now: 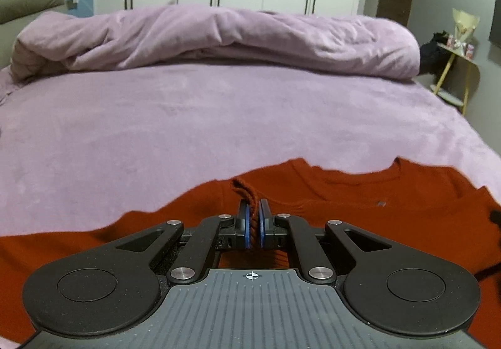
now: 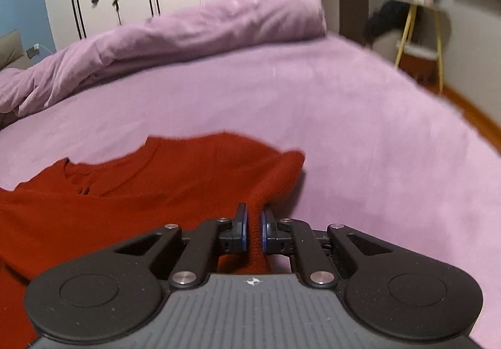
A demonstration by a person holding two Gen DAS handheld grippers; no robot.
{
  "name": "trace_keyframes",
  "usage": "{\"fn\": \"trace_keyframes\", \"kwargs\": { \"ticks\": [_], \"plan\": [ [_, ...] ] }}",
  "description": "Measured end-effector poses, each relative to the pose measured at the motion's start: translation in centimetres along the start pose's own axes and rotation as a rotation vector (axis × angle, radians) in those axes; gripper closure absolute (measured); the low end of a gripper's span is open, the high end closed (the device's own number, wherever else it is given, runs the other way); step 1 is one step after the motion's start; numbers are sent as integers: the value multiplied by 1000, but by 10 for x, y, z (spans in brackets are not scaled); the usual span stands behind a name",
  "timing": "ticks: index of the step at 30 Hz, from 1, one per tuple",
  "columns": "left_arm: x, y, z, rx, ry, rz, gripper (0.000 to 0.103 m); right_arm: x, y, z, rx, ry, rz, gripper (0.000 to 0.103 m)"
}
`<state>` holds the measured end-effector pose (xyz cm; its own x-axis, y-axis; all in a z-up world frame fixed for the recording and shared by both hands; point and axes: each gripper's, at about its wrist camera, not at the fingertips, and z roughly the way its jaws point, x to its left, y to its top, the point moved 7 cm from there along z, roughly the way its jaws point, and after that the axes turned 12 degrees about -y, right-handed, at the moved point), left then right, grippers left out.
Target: Fold small clothes
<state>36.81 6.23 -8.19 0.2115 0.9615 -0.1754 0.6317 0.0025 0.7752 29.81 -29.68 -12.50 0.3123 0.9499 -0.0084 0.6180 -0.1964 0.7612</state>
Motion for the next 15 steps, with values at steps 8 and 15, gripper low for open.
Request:
{"fn": "trace_keyframes", "kwargs": {
  "ticks": [8,15],
  "plan": [
    [9,-23,0,59,118,17,86,-7,-7,-8,3,-110,-9,83],
    [-39,-29,4,88,-62,14,57,43,-31,-26,18,95,-106,84]
  ]
}}
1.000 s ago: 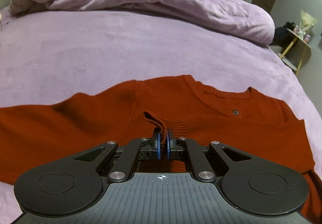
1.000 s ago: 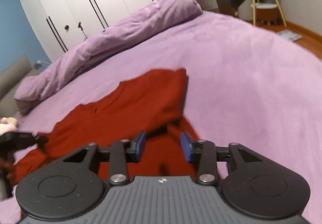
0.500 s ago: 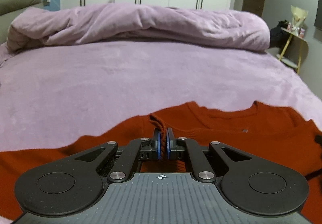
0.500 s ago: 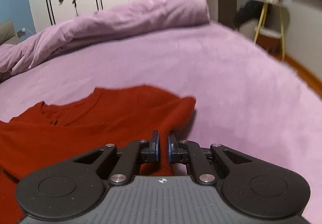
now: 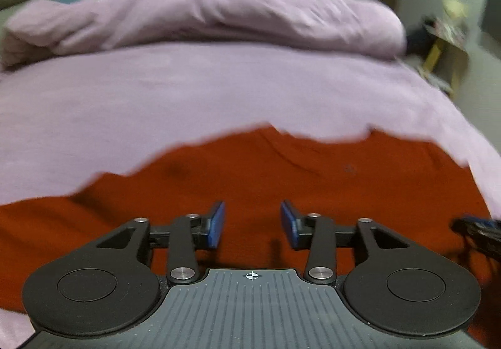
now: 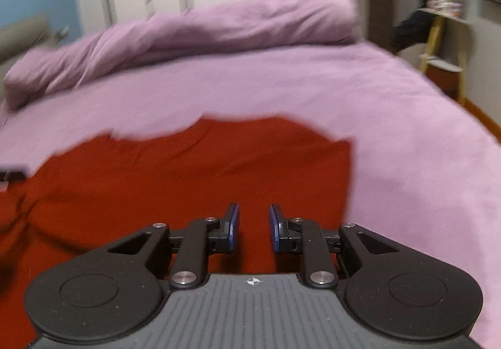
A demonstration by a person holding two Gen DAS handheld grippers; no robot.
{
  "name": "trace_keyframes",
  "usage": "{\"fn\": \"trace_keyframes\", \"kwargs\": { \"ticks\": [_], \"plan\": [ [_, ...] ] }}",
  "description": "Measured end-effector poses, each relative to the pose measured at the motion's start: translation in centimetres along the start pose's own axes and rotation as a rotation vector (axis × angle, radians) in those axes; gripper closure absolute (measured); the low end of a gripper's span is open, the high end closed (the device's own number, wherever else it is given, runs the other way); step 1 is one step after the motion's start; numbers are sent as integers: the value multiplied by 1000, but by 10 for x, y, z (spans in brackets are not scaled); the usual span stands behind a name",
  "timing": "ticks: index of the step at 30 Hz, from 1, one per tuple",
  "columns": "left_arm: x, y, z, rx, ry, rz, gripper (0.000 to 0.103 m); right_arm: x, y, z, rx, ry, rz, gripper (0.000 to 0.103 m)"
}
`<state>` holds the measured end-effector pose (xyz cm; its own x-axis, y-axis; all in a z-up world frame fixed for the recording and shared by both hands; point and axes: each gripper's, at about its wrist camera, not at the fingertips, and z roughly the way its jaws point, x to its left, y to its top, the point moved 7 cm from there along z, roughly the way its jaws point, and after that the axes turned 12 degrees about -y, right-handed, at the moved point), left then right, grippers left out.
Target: Fold small clothes
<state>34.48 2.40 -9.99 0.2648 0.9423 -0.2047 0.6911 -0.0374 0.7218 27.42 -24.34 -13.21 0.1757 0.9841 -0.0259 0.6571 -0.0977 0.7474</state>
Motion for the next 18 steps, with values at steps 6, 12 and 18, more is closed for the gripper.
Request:
{"fn": "trace_keyframes", "kwargs": {
  "ticks": [6,12,18],
  "plan": [
    [3,-13,30,72,53,15,52,-14,-13,16,-90,-205,-194,90],
    [5,-14,29,70,52,21,49,-29,-14,17,-94,-241,-184,90],
    [10,-14,26,76,61,13,48,-31,-11,21,-95,-257,-176,89]
  ]
}}
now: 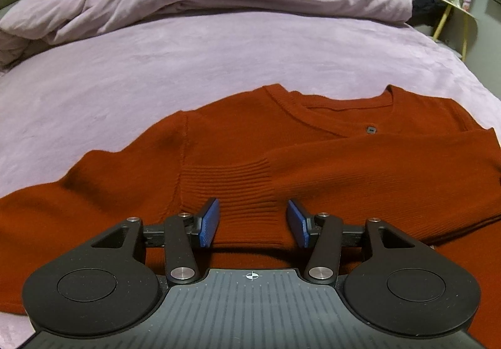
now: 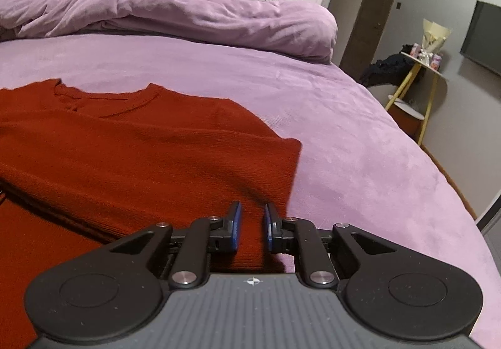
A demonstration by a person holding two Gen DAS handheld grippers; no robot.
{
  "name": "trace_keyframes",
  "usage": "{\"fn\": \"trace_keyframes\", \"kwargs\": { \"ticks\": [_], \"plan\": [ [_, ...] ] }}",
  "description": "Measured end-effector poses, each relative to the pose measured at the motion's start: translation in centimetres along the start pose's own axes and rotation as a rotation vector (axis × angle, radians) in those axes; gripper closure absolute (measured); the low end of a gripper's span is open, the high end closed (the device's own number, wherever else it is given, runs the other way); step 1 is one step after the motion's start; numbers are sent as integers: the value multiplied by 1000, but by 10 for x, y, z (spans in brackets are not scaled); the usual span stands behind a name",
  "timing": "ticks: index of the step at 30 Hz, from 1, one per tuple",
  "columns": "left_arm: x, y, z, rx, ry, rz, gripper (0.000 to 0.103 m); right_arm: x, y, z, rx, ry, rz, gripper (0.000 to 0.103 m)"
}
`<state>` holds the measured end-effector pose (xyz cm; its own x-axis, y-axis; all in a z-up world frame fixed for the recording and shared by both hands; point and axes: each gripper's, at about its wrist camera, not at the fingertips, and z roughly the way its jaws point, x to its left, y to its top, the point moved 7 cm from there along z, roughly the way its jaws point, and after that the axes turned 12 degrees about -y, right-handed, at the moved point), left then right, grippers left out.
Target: Fold small clothes
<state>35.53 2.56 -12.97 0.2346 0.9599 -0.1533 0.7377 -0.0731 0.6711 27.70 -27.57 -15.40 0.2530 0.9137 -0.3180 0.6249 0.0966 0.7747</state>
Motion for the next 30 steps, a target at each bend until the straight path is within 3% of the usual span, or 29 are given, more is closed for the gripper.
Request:
{"fn": "trace_keyframes", "kwargs": {
  "ticks": [2,4,8,13,17,20,26,30],
  "plan": [
    [0,0,0,2,3,0,48,-11,-4,8,20,-63,13,74],
    [-1,0,0,3,6,0,48,-19,-4,11,43,-32,72,74],
    [1,0,-4,-1,7,-40,45,-8,5,-4,25,-49,-23,80],
    [4,-2,-8,8,21,-47,38,21,13,-30,-38,87,-14,80],
    [9,-3,-7,16,32,-40,30,35,-4,-19,-55,23,-133,84],
    [15,-5,-5,16,38,-57,22,26,-7,-10,-44,-9,-129,83],
    [23,-9,-13,11,7,-119,23,32,-6,-13,-46,-34,-193,83],
    [26,-12,-23,8,-6,-137,25,32,-1,-33,-26,10,-126,83]
  ]
}}
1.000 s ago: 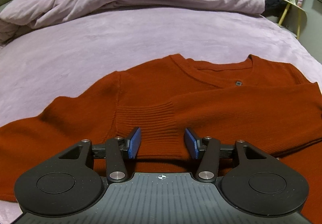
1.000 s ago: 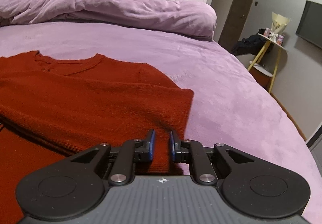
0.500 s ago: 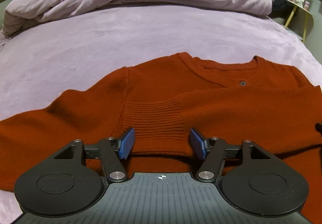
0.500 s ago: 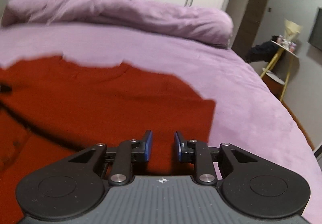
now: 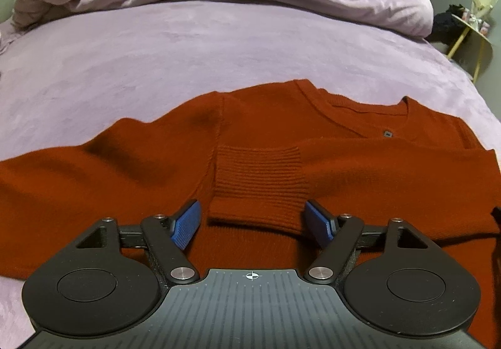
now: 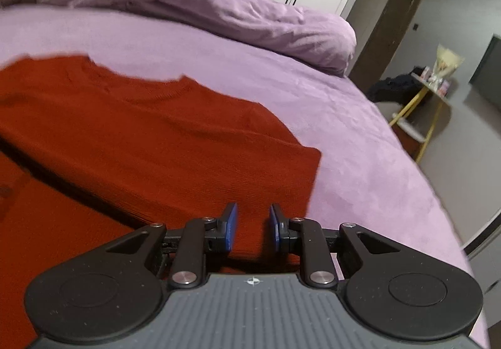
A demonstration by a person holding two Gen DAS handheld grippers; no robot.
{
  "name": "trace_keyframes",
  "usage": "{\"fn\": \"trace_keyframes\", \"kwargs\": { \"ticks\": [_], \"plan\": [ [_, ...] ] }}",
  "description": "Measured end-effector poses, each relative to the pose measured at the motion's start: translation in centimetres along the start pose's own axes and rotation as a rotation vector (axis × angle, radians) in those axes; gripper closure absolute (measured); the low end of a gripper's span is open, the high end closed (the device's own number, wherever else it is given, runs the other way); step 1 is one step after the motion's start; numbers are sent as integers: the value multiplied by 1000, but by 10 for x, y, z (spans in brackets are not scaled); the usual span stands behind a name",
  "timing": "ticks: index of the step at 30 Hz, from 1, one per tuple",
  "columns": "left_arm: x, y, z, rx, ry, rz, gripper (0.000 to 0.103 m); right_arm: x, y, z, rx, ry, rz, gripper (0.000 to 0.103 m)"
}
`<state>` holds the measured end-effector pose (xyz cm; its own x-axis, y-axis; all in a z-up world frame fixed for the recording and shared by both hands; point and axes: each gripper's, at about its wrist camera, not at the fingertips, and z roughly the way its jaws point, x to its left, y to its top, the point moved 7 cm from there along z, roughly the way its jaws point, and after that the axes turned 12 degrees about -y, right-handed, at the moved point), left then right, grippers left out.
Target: Fold small clothes
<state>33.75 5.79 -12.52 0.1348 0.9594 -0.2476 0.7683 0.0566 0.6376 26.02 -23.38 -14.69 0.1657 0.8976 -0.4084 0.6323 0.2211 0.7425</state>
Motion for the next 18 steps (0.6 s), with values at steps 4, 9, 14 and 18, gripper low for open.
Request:
{"fn": "trace_keyframes", "kwargs": {
  "ticks": [4,9,14,18],
  "plan": [
    [6,-6,-7,5,-33,-48,24,3,-13,-3,2,-39,-55,83],
    [27,-24,-41,-38,-128,-192,24,-3,-1,-17,40,-19,-4,83],
    [108,-59,-106,-169,-122,-469,23,-7,-11,-62,71,183,221,76],
    [202,-88,-154,-261,61,-646,32,1,-35,-91,150,286,333,76]
  ]
}}
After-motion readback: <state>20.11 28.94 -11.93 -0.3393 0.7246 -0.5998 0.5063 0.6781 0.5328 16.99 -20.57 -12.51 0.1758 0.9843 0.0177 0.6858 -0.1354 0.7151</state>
